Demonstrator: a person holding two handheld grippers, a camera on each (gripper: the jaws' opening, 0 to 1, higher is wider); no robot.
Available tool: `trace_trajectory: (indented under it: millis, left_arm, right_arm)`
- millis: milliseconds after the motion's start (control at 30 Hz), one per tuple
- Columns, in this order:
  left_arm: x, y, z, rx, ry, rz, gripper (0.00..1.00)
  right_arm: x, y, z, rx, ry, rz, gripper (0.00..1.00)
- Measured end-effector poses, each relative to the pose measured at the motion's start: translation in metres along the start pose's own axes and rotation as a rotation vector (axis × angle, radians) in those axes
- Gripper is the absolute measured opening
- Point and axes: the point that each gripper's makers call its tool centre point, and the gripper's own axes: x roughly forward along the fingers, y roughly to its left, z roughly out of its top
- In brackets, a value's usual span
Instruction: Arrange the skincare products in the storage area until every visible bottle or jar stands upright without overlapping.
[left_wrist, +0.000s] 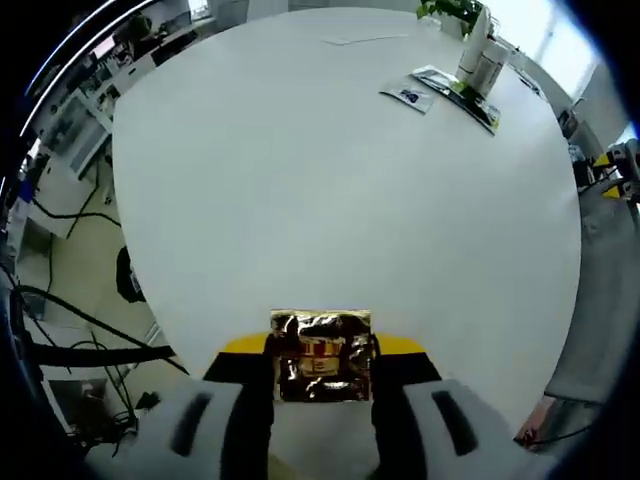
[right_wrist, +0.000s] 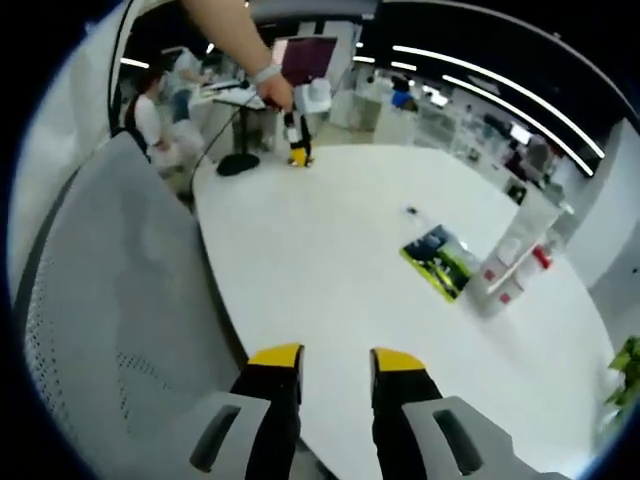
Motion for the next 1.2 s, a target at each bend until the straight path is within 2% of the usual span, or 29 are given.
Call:
trace_trajectory:
  millis: [67,167,333,367,400,433,467,500,533,667,733,767,833,933,967,1067,1200]
  left_arm:
    - [-0.002,-0.008,-0.002,-0.028,-0.023,0.008,0.27]
    - [-0.003,-0.016,-0.001,-0.078,-0.075,0.038,0.27]
    - [-0.008,-0.037,-0.008,-0.104,-0.121,0.053,0.26]
    - [-0.008,-0.041,-0.009,-0.108,-0.132,0.055,0.13]
    - [-0.01,-0.046,-0.023,-0.131,-0.076,0.065,0.0]
    - [-0.006,-0.044,-0.006,-0.141,-0.203,0.111,0.0]
    - [-0.008,-0.051,-0.014,-0.169,-0.182,0.11,0.0]
    - [-0.007,-0.059,-0.015,-0.211,-0.184,0.093,0.0]
    - [-0.007,-0.063,-0.015,-0.218,-0.189,0.084,0.0]
    - [-0.009,-0.084,-0.02,-0.169,-0.116,0.092,0.0]
    - [-0.013,-0.097,-0.013,-0.181,-0.141,0.091,0.0]
    - [-0.015,-0.105,-0.004,-0.206,-0.18,0.077,0.0]
    - [-0.022,-0.124,0.007,-0.248,-0.22,0.055,0.0]
    - [-0.036,-0.157,0.02,-0.237,-0.268,0.023,0.0]
    - [-0.044,-0.173,0.027,-0.229,-0.301,0.01,0.0]
    - [-0.063,-0.206,0.036,-0.227,-0.363,-0.012,0.0]
    - [-0.085,-0.245,0.036,-0.207,-0.411,-0.014,0.0]
  right_arm:
    - [0.0,0.0,-0.001,-0.003,0.005,-0.002,0.26]
    - [0.001,0.001,-0.002,-0.01,0.01,0.0,0.26]
    - [0.003,0.006,-0.003,-0.032,0.022,0.019,0.25]
    - [0.003,0.007,-0.003,-0.033,0.022,0.023,0.25]
    - [0.003,0.008,-0.003,-0.036,0.023,0.028,0.25]
    - [0.003,0.008,-0.003,-0.039,0.021,0.031,0.25]
    - [0.003,0.009,-0.002,-0.041,0.019,0.037,0.25]
    - [0.003,0.01,-0.002,-0.042,0.02,0.04,0.25]
    - [0.003,0.011,-0.002,-0.045,0.018,0.046,0.25]
    - [0.004,0.016,-0.001,-0.046,0.012,0.071,0.25]
    - [0.004,0.019,0.0,-0.041,0.004,0.089,0.25]
    - [0.003,0.021,0.002,-0.039,-0.005,0.098,0.25]
    - [0.002,0.023,0.004,-0.039,-0.017,0.108,0.25]
    - [0.0,0.026,0.007,-0.045,-0.034,0.123,0.24]
    - [0.0,0.028,0.008,-0.043,-0.038,0.13,0.24]
    - [-0.001,0.033,0.01,-0.051,-0.052,0.153,0.24]
    - [-0.002,0.043,0.013,-0.067,-0.063,0.192,0.24]
